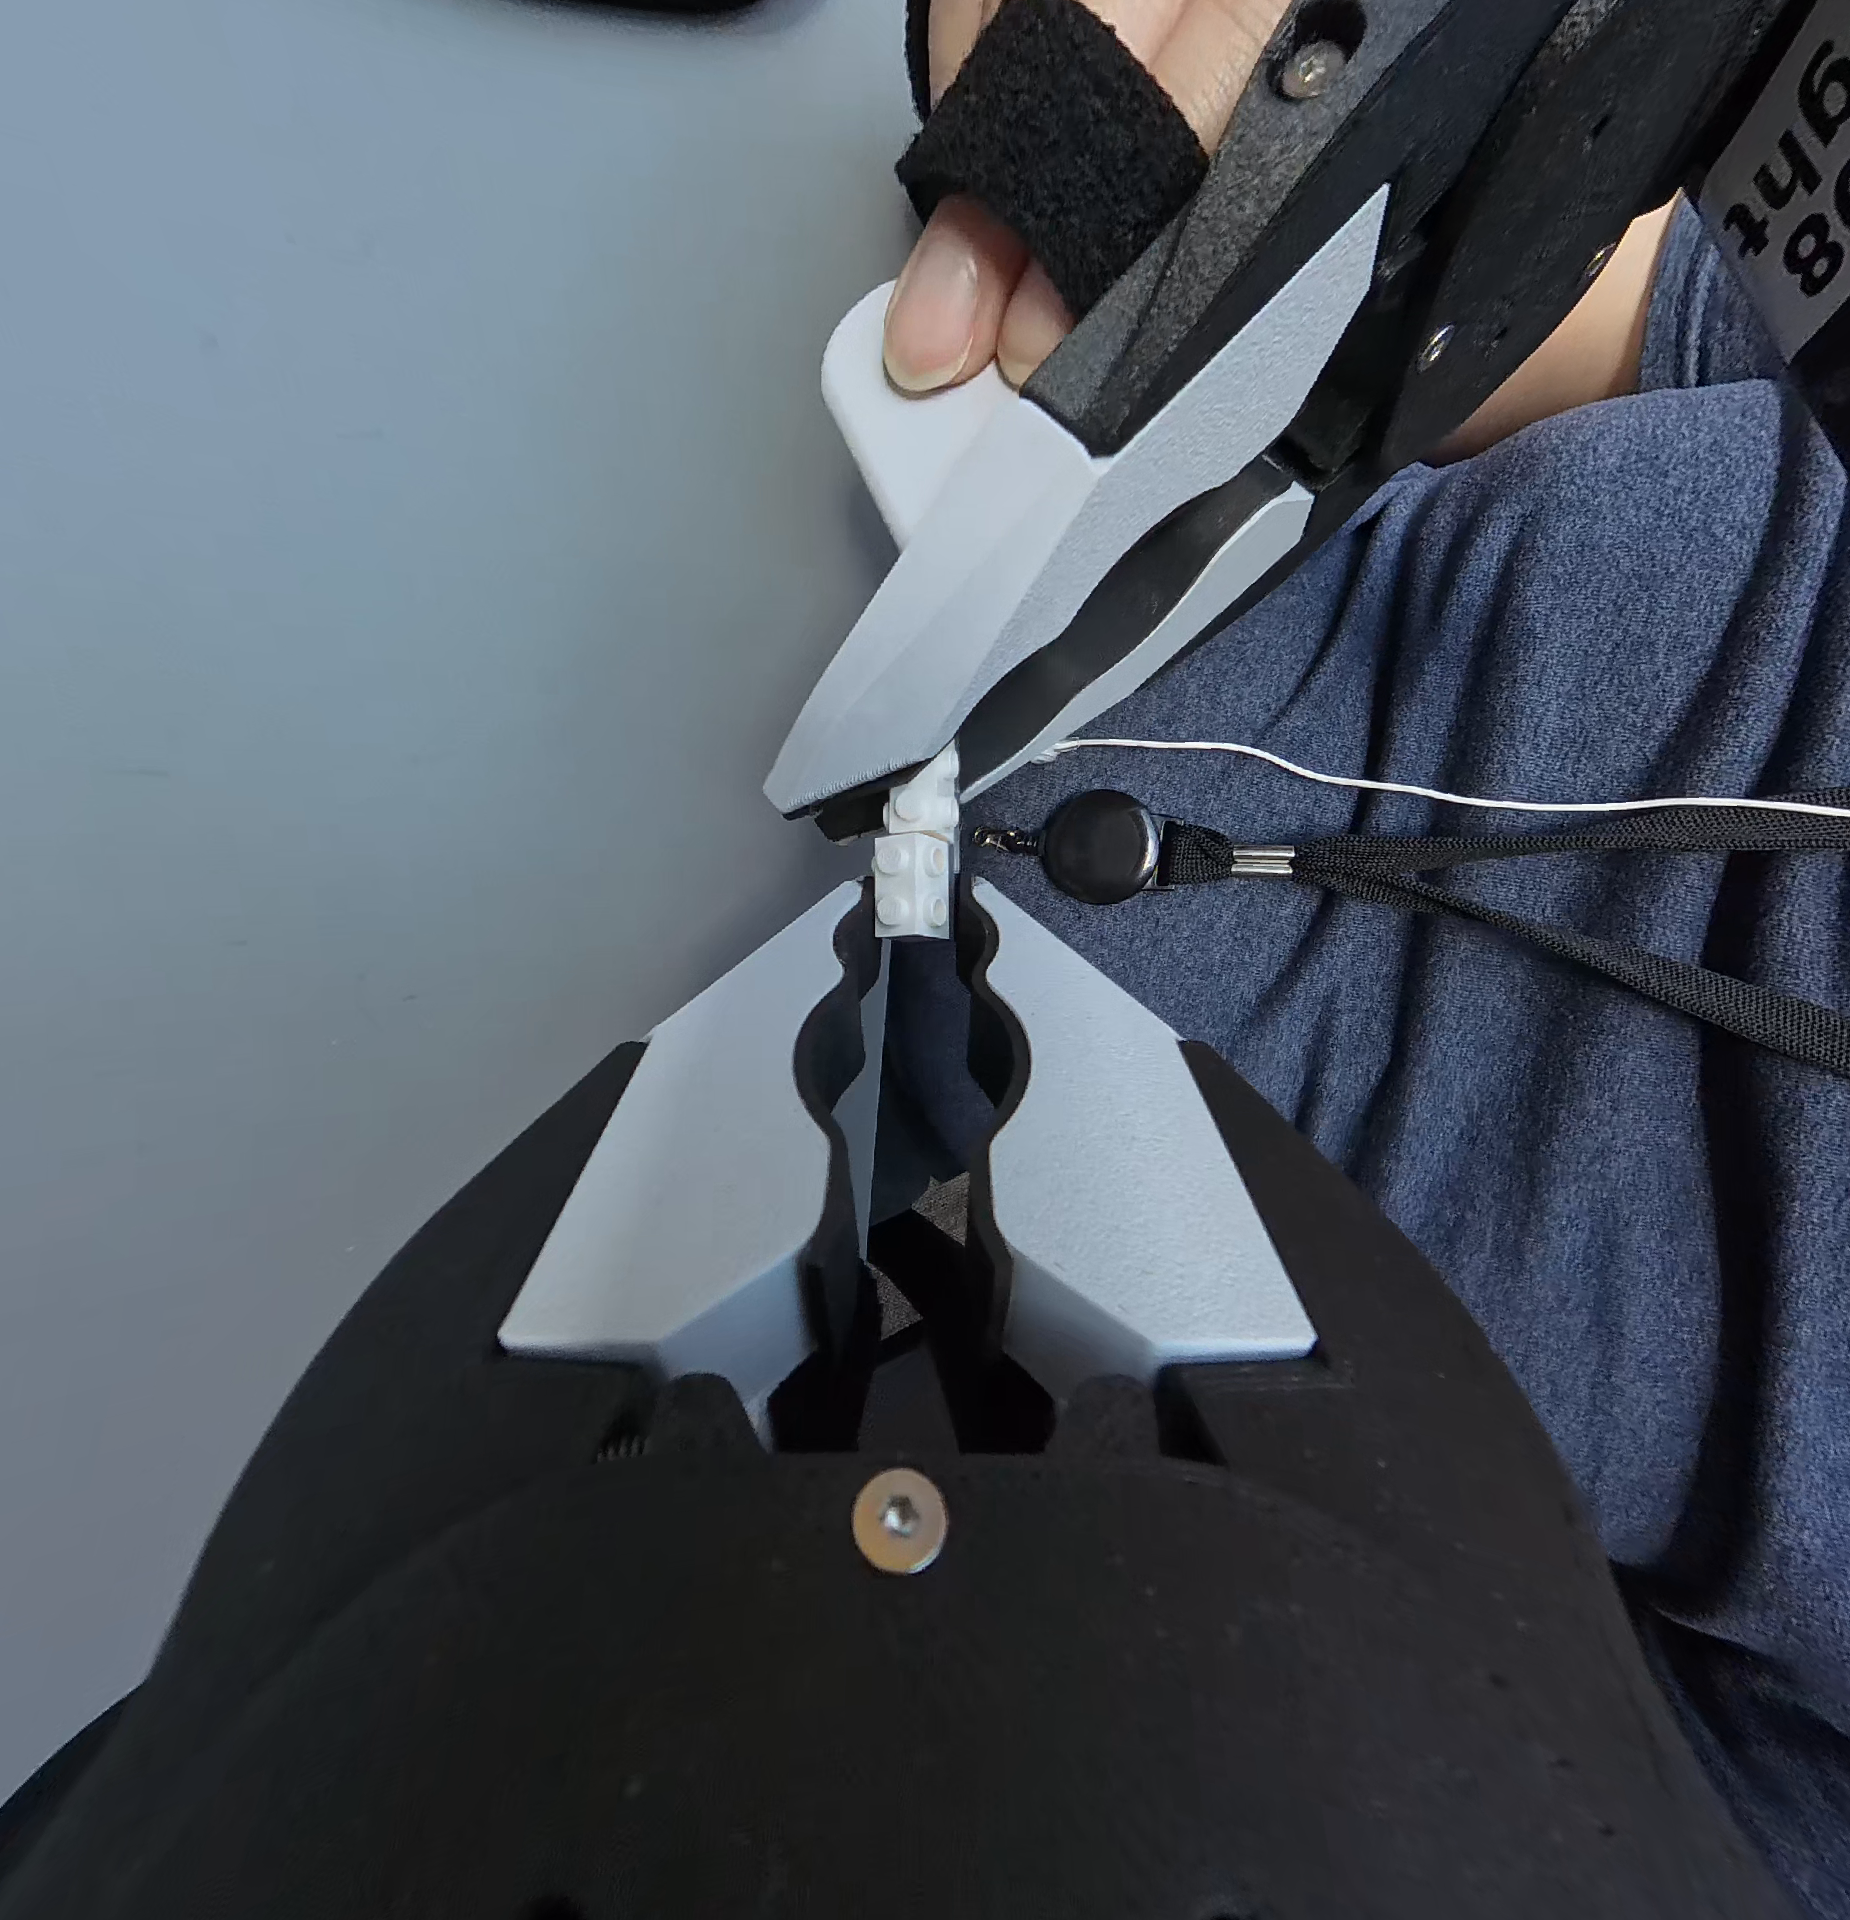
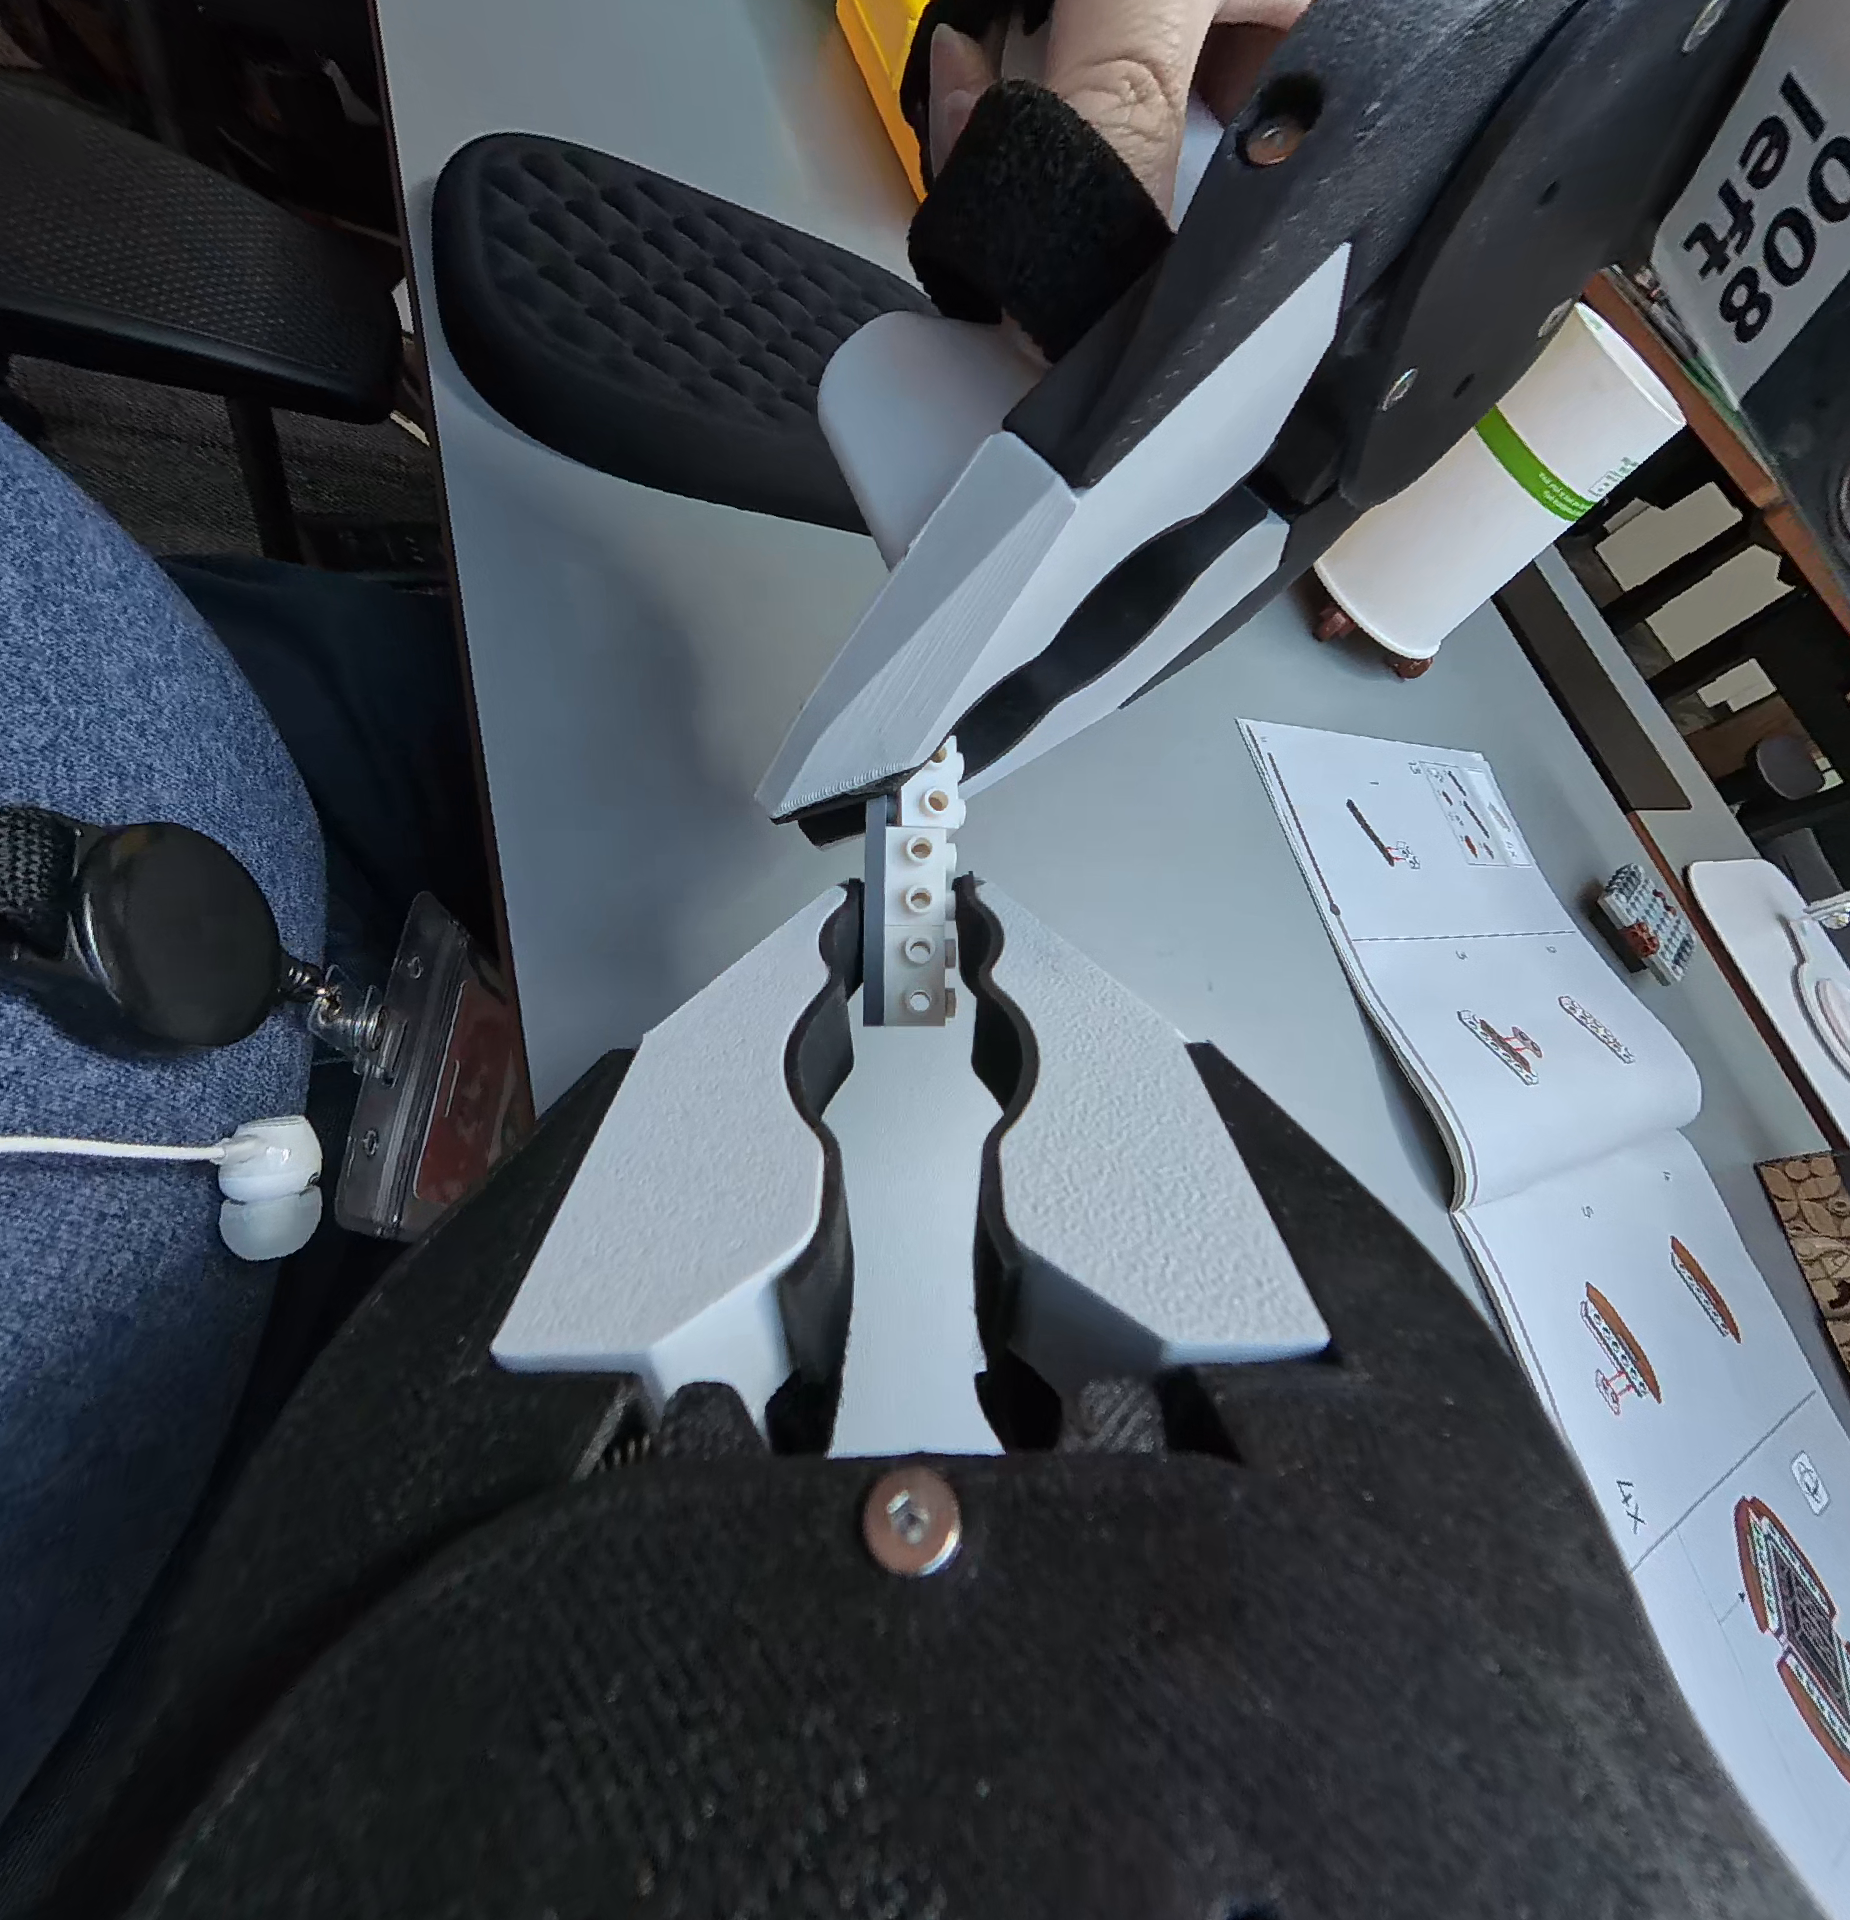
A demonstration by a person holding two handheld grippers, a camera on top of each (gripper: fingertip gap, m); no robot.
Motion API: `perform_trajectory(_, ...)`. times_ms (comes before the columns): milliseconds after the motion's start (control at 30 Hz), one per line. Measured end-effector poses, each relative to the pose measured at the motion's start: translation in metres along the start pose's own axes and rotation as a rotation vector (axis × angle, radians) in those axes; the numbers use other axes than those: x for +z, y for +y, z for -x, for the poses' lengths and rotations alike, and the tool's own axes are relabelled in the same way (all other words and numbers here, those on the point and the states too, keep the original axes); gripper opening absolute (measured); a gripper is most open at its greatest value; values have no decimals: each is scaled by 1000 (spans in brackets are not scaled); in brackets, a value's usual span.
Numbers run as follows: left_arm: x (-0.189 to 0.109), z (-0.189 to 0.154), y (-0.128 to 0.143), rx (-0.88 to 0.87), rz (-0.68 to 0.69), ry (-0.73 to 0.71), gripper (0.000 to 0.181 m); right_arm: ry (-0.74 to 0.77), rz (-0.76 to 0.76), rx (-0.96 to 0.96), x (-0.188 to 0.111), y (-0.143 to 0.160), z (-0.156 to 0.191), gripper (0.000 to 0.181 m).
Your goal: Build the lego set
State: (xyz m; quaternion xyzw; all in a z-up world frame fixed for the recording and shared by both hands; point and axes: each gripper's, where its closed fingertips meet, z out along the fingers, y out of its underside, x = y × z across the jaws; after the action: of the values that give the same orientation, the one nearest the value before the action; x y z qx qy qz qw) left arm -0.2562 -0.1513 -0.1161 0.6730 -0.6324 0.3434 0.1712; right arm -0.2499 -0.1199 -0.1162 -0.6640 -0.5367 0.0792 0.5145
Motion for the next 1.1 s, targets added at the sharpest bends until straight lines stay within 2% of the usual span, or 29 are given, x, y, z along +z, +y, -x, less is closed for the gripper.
perform_trajectory(300, 2, -2, 2, 0, 9, 18, 12, 32, -65, -51, -4, -13, -1, 25)
perform_trajectory(467, 2, -3, 2, 10, 9, 18, 12, 9, -102, -31, -5, -19, 2, 16)
perform_trajectory(1100, 0, -5, 2, 3, -15, 53, 11, 65, -118, -69, -4, -21, -2, 14)
